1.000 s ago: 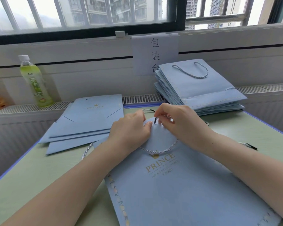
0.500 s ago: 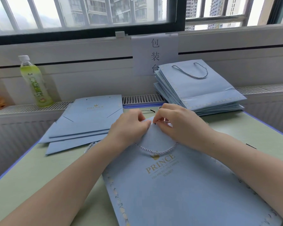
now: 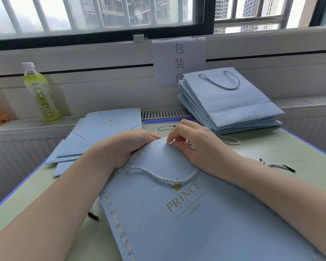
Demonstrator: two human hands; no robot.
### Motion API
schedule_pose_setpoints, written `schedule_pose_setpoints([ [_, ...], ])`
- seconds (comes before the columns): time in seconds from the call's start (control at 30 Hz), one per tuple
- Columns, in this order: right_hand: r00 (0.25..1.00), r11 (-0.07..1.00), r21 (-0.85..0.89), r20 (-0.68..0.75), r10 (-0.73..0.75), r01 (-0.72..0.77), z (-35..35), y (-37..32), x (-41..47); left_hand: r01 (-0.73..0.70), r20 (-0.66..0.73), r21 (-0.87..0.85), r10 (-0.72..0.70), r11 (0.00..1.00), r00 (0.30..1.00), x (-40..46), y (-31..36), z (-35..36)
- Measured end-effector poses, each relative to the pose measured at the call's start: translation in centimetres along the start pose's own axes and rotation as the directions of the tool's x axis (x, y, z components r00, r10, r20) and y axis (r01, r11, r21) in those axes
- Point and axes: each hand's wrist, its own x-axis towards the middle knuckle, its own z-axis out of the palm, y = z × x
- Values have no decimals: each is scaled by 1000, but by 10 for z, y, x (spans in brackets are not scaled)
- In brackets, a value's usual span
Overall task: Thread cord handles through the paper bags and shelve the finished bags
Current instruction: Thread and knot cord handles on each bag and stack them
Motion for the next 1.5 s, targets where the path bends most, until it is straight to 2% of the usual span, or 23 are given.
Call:
schedule_pose_setpoints([
  [0.1,1000,1000,9,-6,0,1,-1,-1,0,-9,81,-35,12,999,997,-1,-2,-2],
  [0.37,999,999,-8,13,-46,46,-1,-8,-2,-35,181,-25,39,999,983,3,-10,-12],
  [0.6,996,997,-69,81,-42,47,-4,-9,-3,-37,87,160,23,987,996,6,-12,-12],
  [0.8,949,993,-59,292,115,-102,-5,-2,-3,-31,-112,189,53,982,992,14,-17,-9],
  [0.83,951,992,-21,282,123,-122,-5,-1,-3,-34,-123,191,58,981,991,15,-17,-7],
  [0.9,973,975,131,168,158,-181,-7,-1,0,-59,-168,230,99,971,981,15,-13,-4],
  [0.97,969,917,330,-23,247,-226,-14,-4,5,-122,-244,403,235,907,941,12,-8,2],
  [1.03,915,840,495,-191,354,-222,-23,-4,10,-198,-254,587,410,785,876,11,-5,8],
  [1.13,831,814,554,-362,423,-174,-29,-5,13,-256,-193,762,586,594,787,10,-2,14],
  [1.2,812,814,559,-395,431,-160,-28,-7,13,-233,-198,813,631,533,750,10,-2,14],
  [1.27,804,817,552,-403,438,-168,-29,-7,13,-227,-225,824,668,519,710,10,-3,11],
  [1.37,796,845,464,-389,465,-266,-37,-1,15,-187,-302,847,739,498,602,8,-3,6],
  [1.43,802,789,453,-227,553,-416,-43,3,18,-118,-370,865,779,487,506,6,-2,3],
  [1.5,780,704,392,57,623,-592,-47,7,16,-54,-433,870,811,490,394,4,0,0],
])
